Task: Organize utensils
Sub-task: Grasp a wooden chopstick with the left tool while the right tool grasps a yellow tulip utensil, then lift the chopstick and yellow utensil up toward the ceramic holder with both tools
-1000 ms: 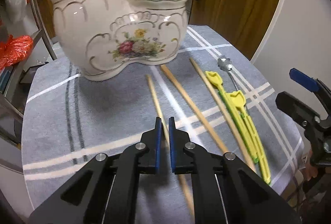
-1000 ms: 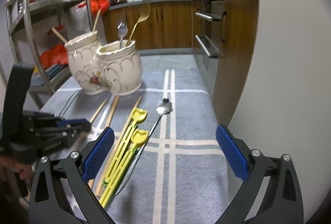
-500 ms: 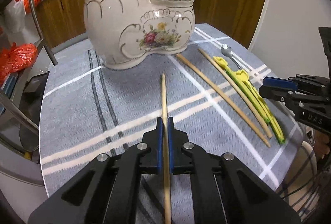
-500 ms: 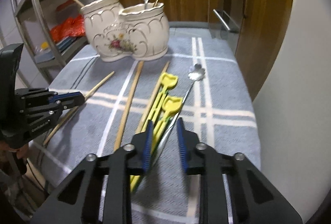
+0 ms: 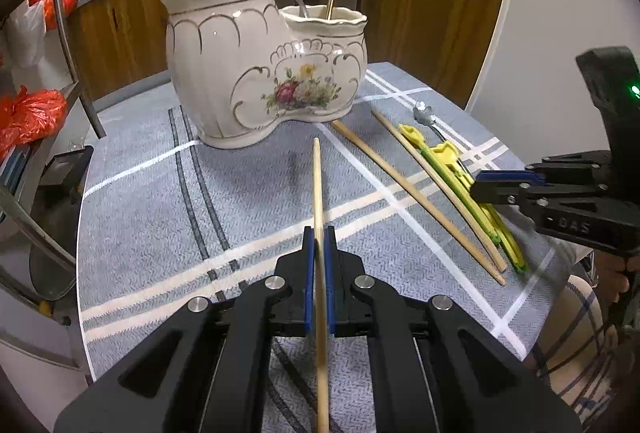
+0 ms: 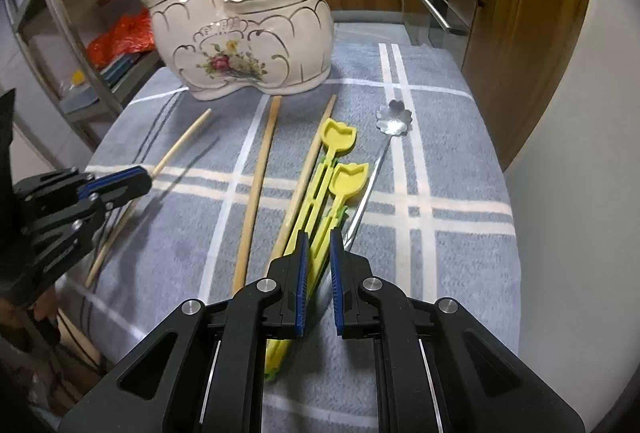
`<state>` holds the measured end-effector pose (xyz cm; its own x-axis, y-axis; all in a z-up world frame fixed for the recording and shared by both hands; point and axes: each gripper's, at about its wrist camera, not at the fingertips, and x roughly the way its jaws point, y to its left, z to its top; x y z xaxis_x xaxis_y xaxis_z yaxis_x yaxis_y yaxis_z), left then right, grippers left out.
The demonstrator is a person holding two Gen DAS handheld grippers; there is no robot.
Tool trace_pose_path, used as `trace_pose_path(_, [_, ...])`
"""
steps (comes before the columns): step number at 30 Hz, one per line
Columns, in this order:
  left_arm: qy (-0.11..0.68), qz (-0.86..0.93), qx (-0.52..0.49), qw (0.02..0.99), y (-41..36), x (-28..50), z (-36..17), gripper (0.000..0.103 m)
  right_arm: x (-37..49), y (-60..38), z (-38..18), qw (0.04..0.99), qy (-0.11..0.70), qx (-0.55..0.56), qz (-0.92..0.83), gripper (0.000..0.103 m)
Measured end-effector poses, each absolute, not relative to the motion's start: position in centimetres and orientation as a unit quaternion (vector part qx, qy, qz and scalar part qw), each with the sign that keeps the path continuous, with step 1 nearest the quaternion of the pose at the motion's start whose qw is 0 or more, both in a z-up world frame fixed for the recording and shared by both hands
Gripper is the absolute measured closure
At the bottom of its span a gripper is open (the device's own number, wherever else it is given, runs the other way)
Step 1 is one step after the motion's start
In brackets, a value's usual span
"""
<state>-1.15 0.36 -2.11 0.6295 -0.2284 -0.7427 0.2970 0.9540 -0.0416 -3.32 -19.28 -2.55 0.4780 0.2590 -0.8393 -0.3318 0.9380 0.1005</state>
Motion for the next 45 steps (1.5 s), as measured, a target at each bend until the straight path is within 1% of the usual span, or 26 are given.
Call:
trace_pose_path(6, [0.398, -0.149, 0.042, 0.904, 0.6, -1.3, -1.8, 0.099, -1.9, -19.2, -2.5, 0.861, 0.478, -0.067, 0.161, 0.091])
trace_pose_path(14, [0.397, -0.149, 0.039, 0.905, 0.7, -1.0, -2.1, 0.099, -0.6, -19.0, -2.4, 0.861, 0.48, -0.08, 0.147, 0.091])
trace_pose_path(19, [0.398, -0.151, 0.039, 0.904, 1.0, -1.1, -2.2, 0.099, -0.4, -19.0, -2.4, 0.863, 0.48, -0.079, 0.135, 0.085])
trace_pose_path(28, [0.407, -0.155, 0.041, 0.899, 0.8, -1.0, -3.1, 0.099, -0.1, -18.0, -2.8, 0.859, 0.483, -0.114, 0.125, 0.085])
trace_pose_path(31, [0.409, -0.157, 0.043, 0.898, 0.8, -1.0, -3.2, 0.099, -0.1, -18.8, -2.7, 0.855, 0.492, -0.096, 0.129, 0.088])
trace_pose_path(43, [0.416, -0.158, 0.046, 0.894, 0.8, -0.5, -3.6, 0.098, 0.1, -18.3, -3.2, 0.849, 0.496, -0.096, 0.157, 0.088])
trace_pose_path(45, [0.418, -0.161, 0.051, 0.893, 0.9, -0.6, -3.5, 0.097, 0.1, -18.6, -3.1, 0.847, 0.501, -0.089, 0.157, 0.088])
